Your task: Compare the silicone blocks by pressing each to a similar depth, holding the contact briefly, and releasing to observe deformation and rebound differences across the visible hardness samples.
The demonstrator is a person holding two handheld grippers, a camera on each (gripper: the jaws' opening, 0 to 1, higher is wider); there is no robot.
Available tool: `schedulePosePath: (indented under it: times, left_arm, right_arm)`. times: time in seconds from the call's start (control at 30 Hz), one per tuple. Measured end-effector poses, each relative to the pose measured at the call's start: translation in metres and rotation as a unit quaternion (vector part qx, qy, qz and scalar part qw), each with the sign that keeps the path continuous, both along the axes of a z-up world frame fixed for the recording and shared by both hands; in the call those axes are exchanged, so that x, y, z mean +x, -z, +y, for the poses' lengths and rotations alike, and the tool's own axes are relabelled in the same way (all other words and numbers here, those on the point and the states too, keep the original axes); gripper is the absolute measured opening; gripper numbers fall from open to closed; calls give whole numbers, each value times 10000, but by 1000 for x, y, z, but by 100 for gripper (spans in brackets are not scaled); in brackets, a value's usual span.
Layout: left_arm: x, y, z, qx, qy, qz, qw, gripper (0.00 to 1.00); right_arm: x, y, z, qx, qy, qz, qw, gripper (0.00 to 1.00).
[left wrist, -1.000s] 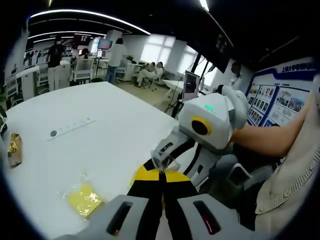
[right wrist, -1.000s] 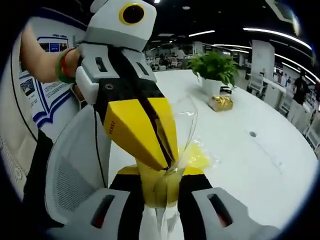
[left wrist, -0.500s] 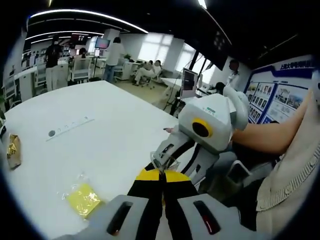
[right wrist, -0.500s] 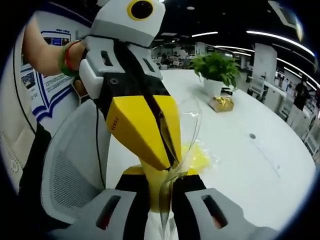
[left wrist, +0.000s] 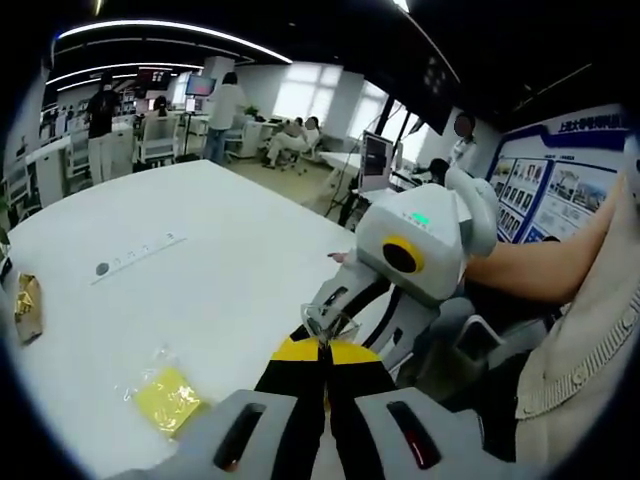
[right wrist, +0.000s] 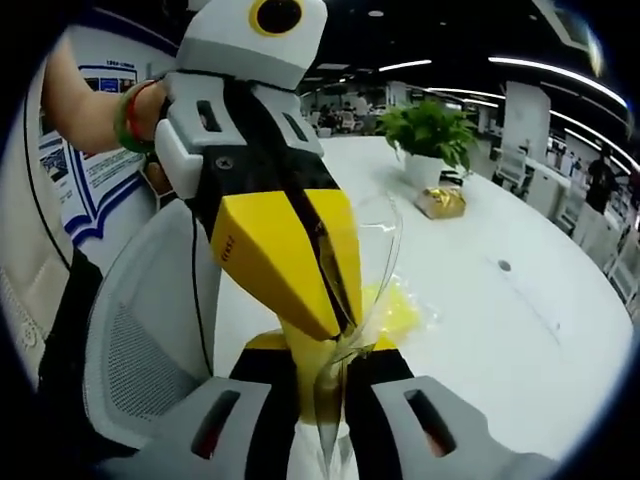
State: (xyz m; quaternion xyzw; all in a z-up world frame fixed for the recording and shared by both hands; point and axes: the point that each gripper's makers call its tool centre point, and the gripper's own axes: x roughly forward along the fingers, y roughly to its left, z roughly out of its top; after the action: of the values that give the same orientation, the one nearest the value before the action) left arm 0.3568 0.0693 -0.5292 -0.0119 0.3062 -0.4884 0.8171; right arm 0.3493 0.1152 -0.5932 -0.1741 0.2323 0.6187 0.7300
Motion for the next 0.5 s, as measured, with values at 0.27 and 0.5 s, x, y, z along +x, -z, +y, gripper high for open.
schedulePosePath:
  times: [0.27, 0.5]
  left_arm:
    - [-3, 3, -3, 85, 69, -31, 9999, 0]
    - [-6, 6, -5, 161, 82, 60, 9998, 0]
  right_arm:
    - [-3, 3, -3, 13, 55, 54, 10000, 14]
    - [-8, 5, -4, 44, 17, 145, 9999, 16]
